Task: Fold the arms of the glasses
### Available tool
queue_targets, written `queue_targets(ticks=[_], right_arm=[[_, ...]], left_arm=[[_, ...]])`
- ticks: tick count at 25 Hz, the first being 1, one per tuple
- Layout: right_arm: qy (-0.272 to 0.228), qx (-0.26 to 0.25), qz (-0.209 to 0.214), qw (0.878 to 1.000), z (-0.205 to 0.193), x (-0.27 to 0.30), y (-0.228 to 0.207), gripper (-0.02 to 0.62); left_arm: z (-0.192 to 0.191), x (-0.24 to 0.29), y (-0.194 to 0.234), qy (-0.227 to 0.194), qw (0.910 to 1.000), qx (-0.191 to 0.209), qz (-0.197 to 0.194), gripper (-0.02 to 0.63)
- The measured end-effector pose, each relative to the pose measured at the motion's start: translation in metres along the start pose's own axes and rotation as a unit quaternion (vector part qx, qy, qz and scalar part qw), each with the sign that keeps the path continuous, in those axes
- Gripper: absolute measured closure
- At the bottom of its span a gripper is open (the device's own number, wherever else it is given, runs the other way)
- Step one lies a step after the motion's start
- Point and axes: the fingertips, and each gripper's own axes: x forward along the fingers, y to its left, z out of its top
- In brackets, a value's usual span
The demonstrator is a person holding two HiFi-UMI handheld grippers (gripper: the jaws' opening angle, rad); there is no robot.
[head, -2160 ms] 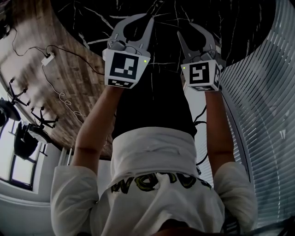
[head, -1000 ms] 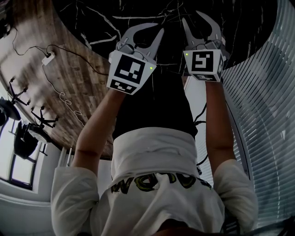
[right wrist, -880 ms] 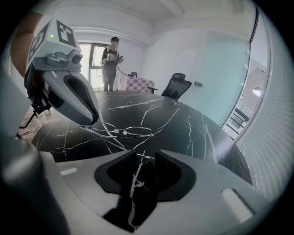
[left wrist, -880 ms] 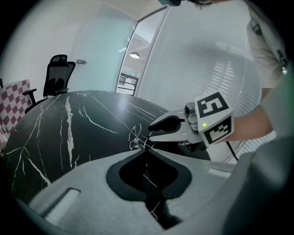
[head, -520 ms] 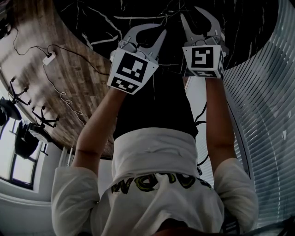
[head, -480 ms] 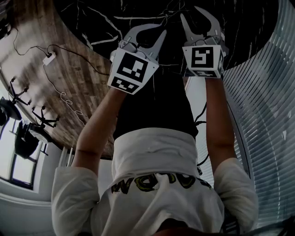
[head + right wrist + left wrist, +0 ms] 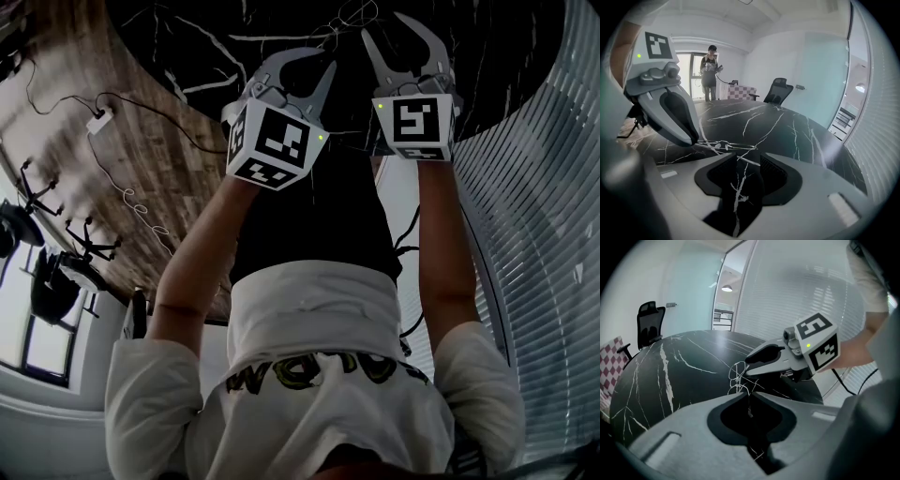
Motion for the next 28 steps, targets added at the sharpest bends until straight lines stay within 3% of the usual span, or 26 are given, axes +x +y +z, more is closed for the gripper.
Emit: queue_targets(ticks=[10, 15, 22, 28], right_arm=[[-0.018, 0.041, -0.004, 0.999, -0.006, -0.029, 0.005, 0.434], [-0.018, 0.065, -0.005, 0.998, 0.009, -0.065, 0.007, 0.44], [-0.069, 0.1, -0.002, 0.993, 0.075, -0.129, 0.001, 0.44], [-0.124, 0.144, -0.007, 0.982, 0.134, -0.197, 0.005, 0.464]], left_arm=[[-0.002, 0.004, 0.001, -0.012, 0.9997, 0.02, 0.009, 0.546], [0.012, -0.026, -0.009, -0.028, 0.9994, 0.01, 0.02, 0.546], [0.056, -0.09, -0.029, -0.069, 0.997, -0.005, 0.035, 0.546], [0.104, -0.162, -0.045, -0.135, 0.9883, -0.036, 0.062, 0.546]])
